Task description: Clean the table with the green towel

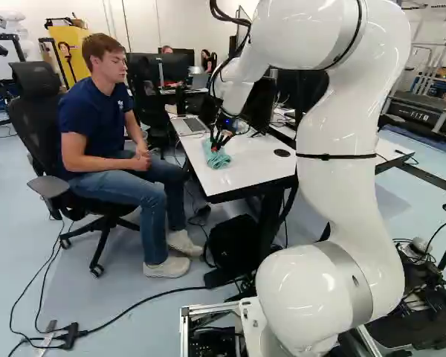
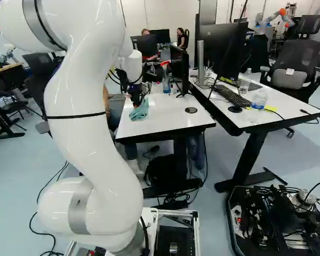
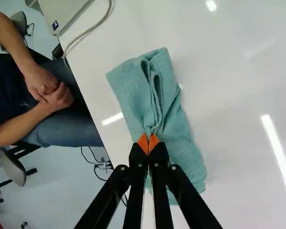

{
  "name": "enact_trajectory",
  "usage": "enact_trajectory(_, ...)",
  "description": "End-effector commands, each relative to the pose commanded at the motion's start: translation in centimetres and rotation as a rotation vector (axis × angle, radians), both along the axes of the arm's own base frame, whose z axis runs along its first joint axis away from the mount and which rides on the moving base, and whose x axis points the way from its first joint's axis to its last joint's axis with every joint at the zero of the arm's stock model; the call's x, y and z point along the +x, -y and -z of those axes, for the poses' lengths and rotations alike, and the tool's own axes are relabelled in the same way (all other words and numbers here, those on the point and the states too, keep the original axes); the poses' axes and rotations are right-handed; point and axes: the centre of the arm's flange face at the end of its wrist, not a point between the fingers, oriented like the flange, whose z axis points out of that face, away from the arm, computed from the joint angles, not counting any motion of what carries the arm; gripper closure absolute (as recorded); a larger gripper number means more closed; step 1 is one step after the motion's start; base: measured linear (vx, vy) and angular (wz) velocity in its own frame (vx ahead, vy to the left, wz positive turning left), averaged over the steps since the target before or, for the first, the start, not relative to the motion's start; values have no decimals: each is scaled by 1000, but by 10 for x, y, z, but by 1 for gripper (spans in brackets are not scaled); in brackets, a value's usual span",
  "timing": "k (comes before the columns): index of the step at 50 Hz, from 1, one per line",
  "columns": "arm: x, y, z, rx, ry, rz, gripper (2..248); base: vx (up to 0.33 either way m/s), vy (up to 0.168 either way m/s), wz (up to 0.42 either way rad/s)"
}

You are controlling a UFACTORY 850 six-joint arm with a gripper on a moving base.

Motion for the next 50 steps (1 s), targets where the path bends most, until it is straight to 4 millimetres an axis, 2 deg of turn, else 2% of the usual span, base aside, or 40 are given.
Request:
enact_trajectory(15, -3, -1, -3, 0, 3, -1, 229, 0, 0, 0)
enact_trajectory(36, -13, 2, -31, 4, 47, 1, 229, 0, 0, 0)
enact_trajectory(50, -20, 17, -50, 5, 77, 26, 229, 0, 0, 0)
